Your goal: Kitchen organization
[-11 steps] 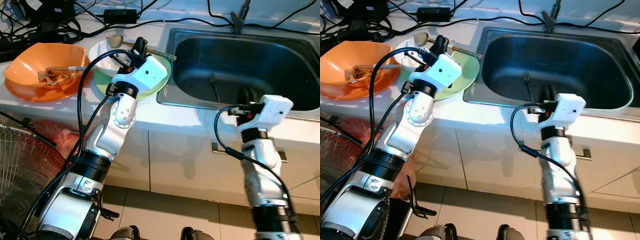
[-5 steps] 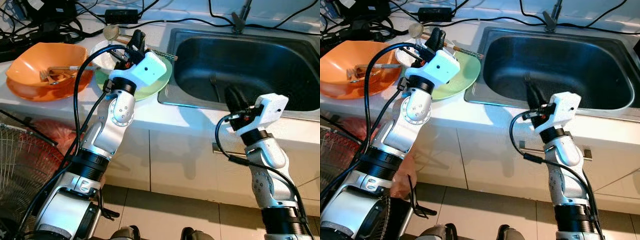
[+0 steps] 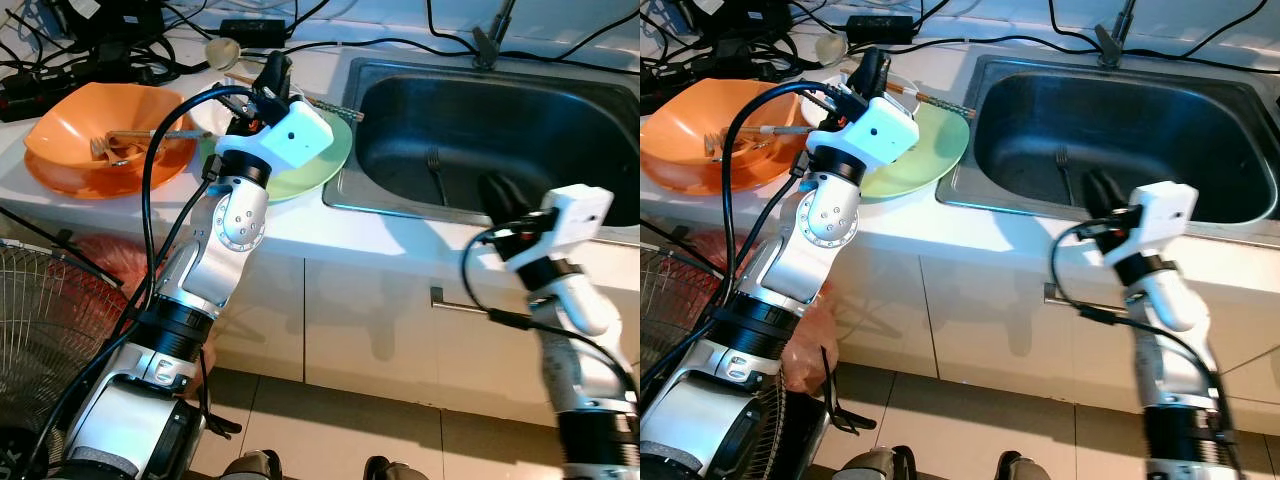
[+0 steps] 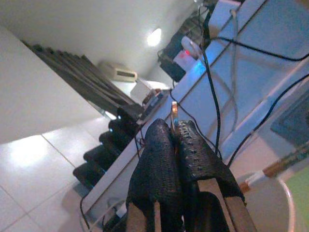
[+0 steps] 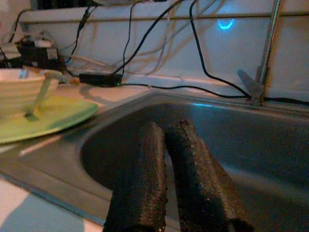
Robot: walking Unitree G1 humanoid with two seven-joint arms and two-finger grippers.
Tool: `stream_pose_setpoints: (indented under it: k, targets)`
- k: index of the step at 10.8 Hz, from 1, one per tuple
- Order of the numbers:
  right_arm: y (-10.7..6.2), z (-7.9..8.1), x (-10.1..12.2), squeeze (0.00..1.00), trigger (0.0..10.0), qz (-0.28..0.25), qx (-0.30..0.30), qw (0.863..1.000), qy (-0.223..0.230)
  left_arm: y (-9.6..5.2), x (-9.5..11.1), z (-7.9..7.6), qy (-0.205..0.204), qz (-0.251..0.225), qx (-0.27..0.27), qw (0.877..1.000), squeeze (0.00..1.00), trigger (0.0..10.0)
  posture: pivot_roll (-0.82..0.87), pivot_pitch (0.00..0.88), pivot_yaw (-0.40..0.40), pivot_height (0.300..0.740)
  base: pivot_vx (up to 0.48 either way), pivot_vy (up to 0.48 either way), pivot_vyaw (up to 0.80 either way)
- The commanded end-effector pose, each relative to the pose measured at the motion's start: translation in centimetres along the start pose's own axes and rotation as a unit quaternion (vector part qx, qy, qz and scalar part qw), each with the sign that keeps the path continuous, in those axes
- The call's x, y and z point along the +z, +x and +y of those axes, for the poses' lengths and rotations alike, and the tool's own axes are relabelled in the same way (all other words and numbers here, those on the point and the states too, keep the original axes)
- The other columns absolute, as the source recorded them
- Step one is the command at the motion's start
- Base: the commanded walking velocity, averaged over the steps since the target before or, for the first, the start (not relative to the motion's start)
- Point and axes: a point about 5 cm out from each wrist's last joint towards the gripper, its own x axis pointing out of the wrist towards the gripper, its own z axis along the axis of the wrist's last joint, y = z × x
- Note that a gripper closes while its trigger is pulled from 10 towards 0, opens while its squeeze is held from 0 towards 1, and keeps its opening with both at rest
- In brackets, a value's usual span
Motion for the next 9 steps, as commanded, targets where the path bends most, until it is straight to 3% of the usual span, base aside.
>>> stream_pose_setpoints:
  k: [1, 3, 4, 5, 6, 7, 8, 9]
  targets:
    - [-0.1, -0.4, 0.3, 0.00, 10.0, -0.004, 0.004, 1.000, -0.001, 0.7, 1.6, 0.7, 0.004, -0.041, 0.005, 0.999, 0.00, 0.0, 0.05, 0.107, 0.006, 0.740, 0.000, 0.000, 0.00]
    - [-0.1, -1.1, 0.4, 0.00, 10.0, 0.000, 0.006, 1.000, -0.012, 1.2, 4.0, 1.0, -0.041, -0.103, 0.001, 0.994, 0.00, 0.0, 0.05, 0.105, 0.005, 0.740, 0.000, 0.000, 0.00]
    - [0.0, -0.9, 0.3, 0.00, 10.0, 0.001, 0.008, 1.000, -0.011, 1.5, 6.8, 0.4, -0.059, -0.177, -0.028, 0.982, 0.00, 2.7, 0.06, 0.111, 0.004, 0.740, 0.000, 0.000, 0.00]
    - [0.1, -0.6, 0.1, 0.00, 10.0, 0.000, 0.010, 1.000, -0.005, 1.3, 8.6, -0.4, -0.084, -0.221, -0.058, 0.970, 0.00, 10.0, 0.06, 0.112, 0.005, 0.740, 0.000, 0.000, 0.00]
    - [0.1, -0.3, 0.0, 0.00, 10.0, 0.001, 0.013, 1.000, -0.002, 1.1, 9.9, -1.0, -0.117, -0.245, -0.076, 0.960, 0.00, 10.0, 0.06, 0.114, 0.005, 0.740, 0.000, 0.000, 0.00]
    - [0.2, 0.0, -0.2, 0.00, 10.0, 0.000, 0.017, 1.000, 0.004, 0.8, 11.8, -2.2, -0.190, -0.270, -0.105, 0.938, 0.00, 10.0, 0.06, 0.114, 0.004, 0.740, 0.000, 0.000, 0.00]
    - [0.3, 0.1, -0.3, 0.00, 10.0, 0.000, 0.018, 1.000, 0.006, 0.7, 12.4, -3.9, -0.255, -0.260, -0.132, 0.922, 0.00, 10.0, 0.06, 0.114, 0.003, 0.740, 0.000, 0.000, 0.00]
    - [0.3, 0.2, -0.3, 0.00, 10.0, 0.000, 0.019, 1.000, 0.007, 0.5, 12.2, -4.8, -0.276, -0.245, -0.147, 0.917, 0.00, 10.0, 0.05, 0.118, 0.003, 0.740, 0.000, 0.000, 0.00]
